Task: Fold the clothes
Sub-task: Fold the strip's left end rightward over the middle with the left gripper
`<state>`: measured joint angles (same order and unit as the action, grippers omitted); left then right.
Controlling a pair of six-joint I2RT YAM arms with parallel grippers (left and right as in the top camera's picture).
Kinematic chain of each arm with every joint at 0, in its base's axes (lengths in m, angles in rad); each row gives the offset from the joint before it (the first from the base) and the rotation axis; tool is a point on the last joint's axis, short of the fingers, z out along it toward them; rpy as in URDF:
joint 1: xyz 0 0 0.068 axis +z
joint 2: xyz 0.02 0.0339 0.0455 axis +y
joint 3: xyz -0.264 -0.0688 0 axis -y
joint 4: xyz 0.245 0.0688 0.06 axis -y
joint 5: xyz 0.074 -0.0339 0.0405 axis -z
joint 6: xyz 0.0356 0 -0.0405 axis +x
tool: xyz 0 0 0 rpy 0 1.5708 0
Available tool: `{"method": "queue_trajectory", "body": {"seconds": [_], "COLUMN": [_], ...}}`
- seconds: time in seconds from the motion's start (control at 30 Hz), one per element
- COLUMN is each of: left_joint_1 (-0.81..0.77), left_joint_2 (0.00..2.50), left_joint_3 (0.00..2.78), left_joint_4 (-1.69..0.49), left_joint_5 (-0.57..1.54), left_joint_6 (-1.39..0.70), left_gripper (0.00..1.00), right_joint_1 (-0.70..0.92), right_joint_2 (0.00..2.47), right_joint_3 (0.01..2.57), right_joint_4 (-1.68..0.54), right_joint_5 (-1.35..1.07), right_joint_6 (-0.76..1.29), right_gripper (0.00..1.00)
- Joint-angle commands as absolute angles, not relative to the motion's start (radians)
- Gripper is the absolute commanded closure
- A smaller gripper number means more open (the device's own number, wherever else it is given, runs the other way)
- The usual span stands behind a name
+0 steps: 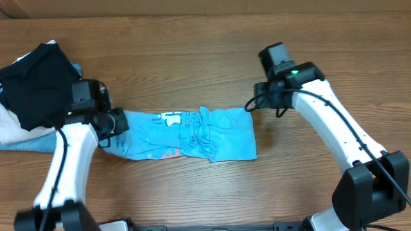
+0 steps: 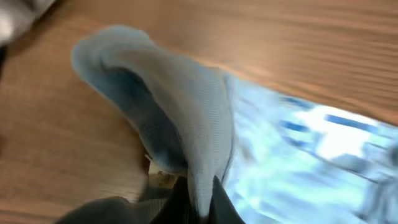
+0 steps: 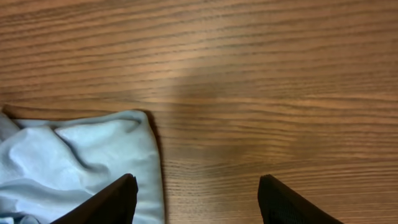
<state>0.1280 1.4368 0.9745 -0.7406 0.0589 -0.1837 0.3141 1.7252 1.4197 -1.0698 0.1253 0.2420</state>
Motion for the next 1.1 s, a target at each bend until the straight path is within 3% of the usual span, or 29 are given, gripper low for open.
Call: {"method": "queue_trajectory", "body": {"seconds": [0.0, 0.47, 1.07], "left_joint_1": [0.033, -0.402, -0.538], "left_joint_2": [1.371, 1.390, 1.533], "left_joint_3": [1.022, 1.111, 1.111], "left_joint_4": [-0.764, -0.694, -0.364], "left_joint_5": [0.079, 0.067, 0.213], "left_joint_6": [-0.202, -0.418, -0.585], "left_gripper": [0.95, 0.95, 0.95], "right_joint_1": [0.285, 0.286, 0.363], "right_joint_2": [1.716, 1.720, 1.856], "right_joint_3": [1.375, 1.135, 1.031], "right_joint_4": [-1.077, -0.922, -0.804], "right_joint_5": [0.049, 0.022, -0.055], "right_joint_6": [0.205, 0.201, 0.122], "right_gripper": [0.34, 0.36, 0.36]}}
